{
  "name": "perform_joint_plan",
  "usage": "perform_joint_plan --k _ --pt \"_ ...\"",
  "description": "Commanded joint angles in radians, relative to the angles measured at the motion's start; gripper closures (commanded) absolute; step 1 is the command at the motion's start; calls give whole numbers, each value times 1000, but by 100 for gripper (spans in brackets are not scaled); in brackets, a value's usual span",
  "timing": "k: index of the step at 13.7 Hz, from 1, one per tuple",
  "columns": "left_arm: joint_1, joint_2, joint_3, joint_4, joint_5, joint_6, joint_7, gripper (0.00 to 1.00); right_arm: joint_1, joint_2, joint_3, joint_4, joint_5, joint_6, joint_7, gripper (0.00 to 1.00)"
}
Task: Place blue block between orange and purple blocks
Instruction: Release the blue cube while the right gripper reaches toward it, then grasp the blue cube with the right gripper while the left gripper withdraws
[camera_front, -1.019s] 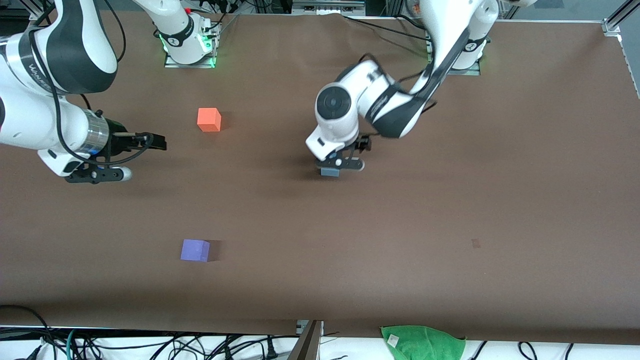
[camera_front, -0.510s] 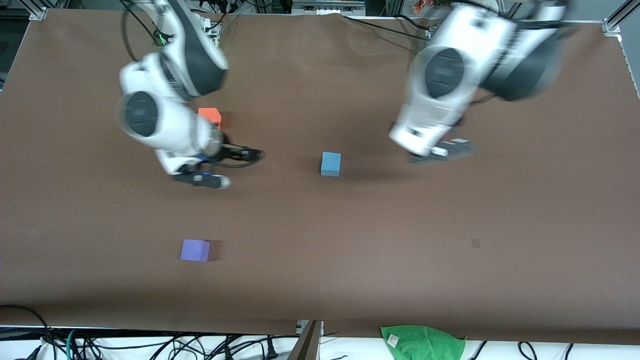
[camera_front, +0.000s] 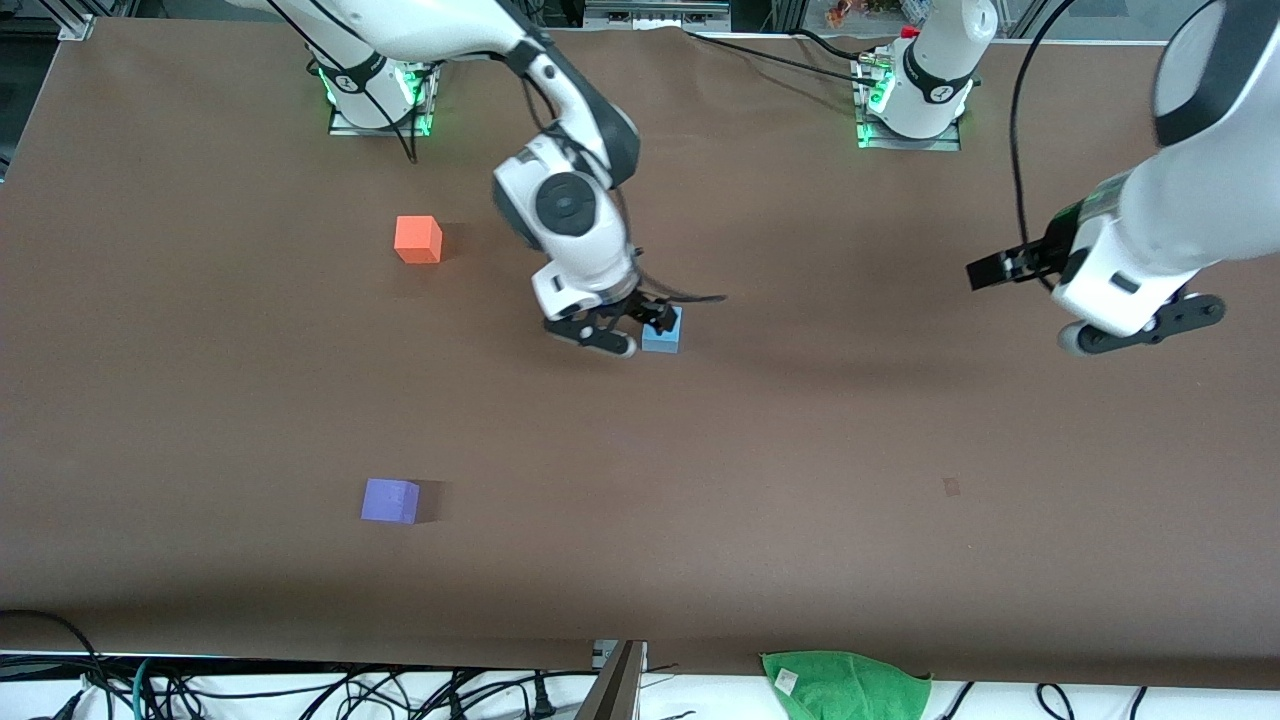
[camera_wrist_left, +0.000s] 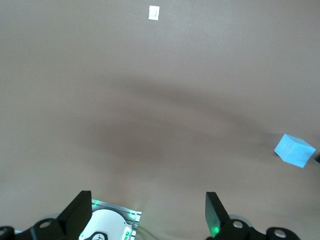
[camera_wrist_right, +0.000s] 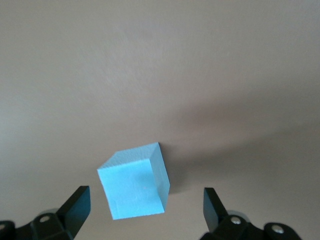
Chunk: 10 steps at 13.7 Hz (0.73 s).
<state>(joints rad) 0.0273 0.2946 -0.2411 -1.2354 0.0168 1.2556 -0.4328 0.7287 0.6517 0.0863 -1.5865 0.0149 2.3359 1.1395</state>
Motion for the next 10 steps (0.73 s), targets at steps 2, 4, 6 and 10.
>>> perform_joint_plan --k 2,4,6,10 --pt "51 -60 -17 -91 -23 62 206 0 38 49 -16 32 -79 8 89 0" --pt "63 -165 -17 -253 -24 179 215 0 54 89 -16 83 -81 10 143 0" --pt "63 -311 -17 -471 -38 357 224 0 61 126 -17 129 -81 10 155 0" --pt "111 -361 -10 -553 -49 444 339 0 71 149 -17 141 -108 22 169 0"
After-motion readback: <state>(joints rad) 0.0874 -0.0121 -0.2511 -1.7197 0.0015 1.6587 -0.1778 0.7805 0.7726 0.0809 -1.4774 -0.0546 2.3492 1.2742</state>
